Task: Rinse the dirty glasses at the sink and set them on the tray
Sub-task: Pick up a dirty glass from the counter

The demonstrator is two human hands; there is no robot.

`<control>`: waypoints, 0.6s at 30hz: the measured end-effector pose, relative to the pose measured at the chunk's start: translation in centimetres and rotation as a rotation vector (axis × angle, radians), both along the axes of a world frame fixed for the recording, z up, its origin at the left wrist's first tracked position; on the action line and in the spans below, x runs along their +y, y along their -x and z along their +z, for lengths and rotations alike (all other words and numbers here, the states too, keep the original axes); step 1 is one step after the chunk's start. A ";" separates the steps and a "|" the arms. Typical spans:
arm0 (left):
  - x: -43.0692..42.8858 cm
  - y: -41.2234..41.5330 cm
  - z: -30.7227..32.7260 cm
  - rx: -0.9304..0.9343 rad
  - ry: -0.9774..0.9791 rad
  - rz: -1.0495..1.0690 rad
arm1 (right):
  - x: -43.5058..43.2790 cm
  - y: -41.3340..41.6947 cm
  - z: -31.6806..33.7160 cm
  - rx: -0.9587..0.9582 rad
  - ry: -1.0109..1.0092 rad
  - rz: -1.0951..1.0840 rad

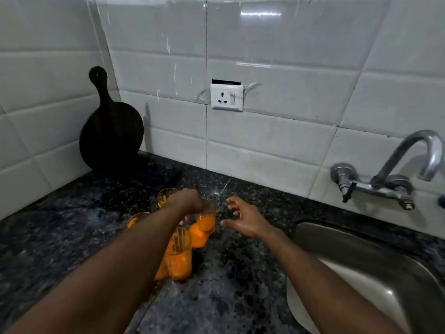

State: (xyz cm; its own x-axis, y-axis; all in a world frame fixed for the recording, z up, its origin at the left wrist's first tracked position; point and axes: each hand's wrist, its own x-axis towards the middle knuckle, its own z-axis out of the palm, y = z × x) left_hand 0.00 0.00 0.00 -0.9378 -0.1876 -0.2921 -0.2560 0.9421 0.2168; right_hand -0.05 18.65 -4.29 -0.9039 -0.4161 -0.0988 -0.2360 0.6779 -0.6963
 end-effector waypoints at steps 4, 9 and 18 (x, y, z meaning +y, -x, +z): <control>-0.4 1.3 -1.7 0.033 -0.064 0.020 | -0.5 0.3 -0.6 -0.044 -0.025 -0.024; 1.2 2.8 -1.8 0.136 -0.120 -0.096 | 1.2 0.6 -1.2 -0.089 0.061 -0.121; 15.1 3.9 1.9 0.103 -0.296 -0.434 | 11.2 -0.6 0.2 0.039 0.185 -0.368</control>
